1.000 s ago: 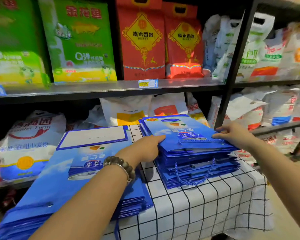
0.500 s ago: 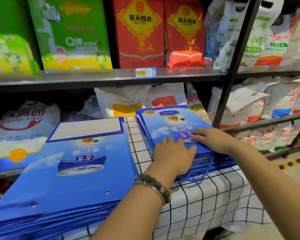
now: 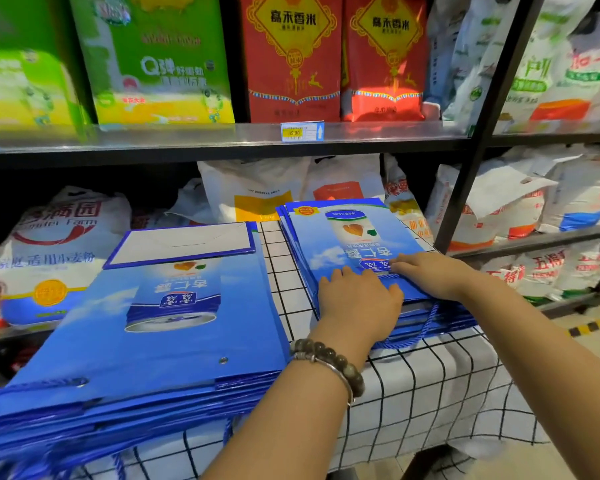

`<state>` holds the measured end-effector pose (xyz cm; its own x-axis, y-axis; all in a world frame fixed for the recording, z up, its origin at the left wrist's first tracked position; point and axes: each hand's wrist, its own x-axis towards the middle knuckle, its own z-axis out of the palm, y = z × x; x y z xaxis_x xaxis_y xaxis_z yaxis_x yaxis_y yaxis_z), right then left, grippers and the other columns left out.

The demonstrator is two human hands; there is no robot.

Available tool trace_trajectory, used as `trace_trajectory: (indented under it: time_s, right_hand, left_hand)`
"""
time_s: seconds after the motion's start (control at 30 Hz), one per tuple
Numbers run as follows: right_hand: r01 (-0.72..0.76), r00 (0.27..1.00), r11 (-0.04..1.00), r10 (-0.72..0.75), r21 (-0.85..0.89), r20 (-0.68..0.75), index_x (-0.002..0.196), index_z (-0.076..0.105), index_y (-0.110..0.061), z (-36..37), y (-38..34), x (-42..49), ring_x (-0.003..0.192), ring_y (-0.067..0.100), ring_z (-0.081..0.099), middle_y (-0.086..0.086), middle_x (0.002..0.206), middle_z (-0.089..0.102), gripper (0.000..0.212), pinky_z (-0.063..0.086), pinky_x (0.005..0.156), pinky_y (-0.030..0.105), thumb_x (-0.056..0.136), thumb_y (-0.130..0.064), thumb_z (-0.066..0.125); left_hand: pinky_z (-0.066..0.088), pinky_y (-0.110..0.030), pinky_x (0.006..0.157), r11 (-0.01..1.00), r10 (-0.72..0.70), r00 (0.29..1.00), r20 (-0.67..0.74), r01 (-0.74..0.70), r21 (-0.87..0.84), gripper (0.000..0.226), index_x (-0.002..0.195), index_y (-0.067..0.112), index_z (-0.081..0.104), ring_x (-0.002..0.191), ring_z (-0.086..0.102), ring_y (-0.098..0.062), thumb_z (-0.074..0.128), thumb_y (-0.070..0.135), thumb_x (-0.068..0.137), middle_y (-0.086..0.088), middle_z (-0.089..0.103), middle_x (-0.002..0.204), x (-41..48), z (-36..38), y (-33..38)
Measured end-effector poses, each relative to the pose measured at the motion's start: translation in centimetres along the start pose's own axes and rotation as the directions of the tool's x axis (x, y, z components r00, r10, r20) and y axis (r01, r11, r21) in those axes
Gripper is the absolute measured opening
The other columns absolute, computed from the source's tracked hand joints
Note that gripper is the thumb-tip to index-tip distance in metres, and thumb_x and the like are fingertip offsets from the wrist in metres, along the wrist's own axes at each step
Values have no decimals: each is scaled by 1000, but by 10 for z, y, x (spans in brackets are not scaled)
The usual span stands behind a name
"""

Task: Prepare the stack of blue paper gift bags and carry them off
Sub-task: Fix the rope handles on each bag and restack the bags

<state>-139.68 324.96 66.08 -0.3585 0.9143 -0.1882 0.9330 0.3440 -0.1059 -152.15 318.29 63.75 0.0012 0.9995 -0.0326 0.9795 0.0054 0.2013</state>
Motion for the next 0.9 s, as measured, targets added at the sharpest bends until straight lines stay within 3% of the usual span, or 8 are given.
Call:
trace_trajectory:
  time_s: [0.1,0.17,0.27,0.4,0.5,0.63,0.73,0.9]
  right_hand:
    - [-2,1000,998,4,-59,20,132,45,-12,-3,-1,0,125,26,41,9,140,43,40,28,98,27,102,-28,23]
    - [-15,1000,976,11,-217,-15,118,52,-16,1,-2,6,114,24,47,6,128,52,33,32,103,38,101,-28,26]
    - [-53,971,893,-58,-448,-230,102,54,-20,3,-12,13,105,22,53,0,109,55,17,34,98,42,96,-24,39]
    - [80,827,938,-251,-337,-503,126,54,-20,-10,-53,-2,120,27,50,4,131,54,41,34,96,39,86,-14,56]
    - [260,779,950,-312,-173,-544,127,55,-20,-16,-113,-25,121,26,50,2,134,54,41,37,96,37,88,-7,51]
    - [548,836,761,-502,347,-221,123,58,-22,0,-187,-66,113,10,54,-4,125,60,31,41,97,23,93,-25,52]
    - [626,745,731,-664,274,70,135,45,-28,14,-215,-80,125,2,42,-14,140,46,54,31,101,16,85,-43,59]
    - [555,793,785,-599,274,110,136,43,-32,23,-224,-68,131,7,37,-13,144,40,56,30,107,25,85,-44,60]
  left_hand:
    - [18,-51,111,999,23,999,31,-24,33,58,142,11,30,136,25,-31,20,47,97,-17,30,146,-9,-8,0]
    - [11,-51,114,996,75,997,-4,-74,47,58,145,13,24,140,16,-30,25,47,98,-17,22,151,-27,-16,-1]
    - [10,-47,115,987,158,982,-106,-155,30,52,141,16,31,142,15,-27,31,44,97,-12,21,152,-66,-33,-13]
    - [22,-35,110,997,71,985,-158,-77,-32,43,136,25,40,133,31,-20,34,43,97,-1,37,144,-114,-57,-67]
    - [29,-28,105,986,-76,988,-136,54,-159,45,138,34,37,131,37,-14,39,46,95,9,39,145,-146,-62,-125]
    - [39,-25,96,943,-265,958,-113,233,-239,35,125,37,50,117,50,-11,43,47,92,15,52,132,-178,-65,-176]
    - [46,-31,85,937,-316,939,-134,287,-197,25,97,36,60,97,57,-11,40,50,91,13,63,105,-191,-68,-201]
    - [49,-34,78,931,-341,924,-174,306,-199,15,80,39,57,83,58,-7,48,46,91,14,64,91,-202,-75,-223]
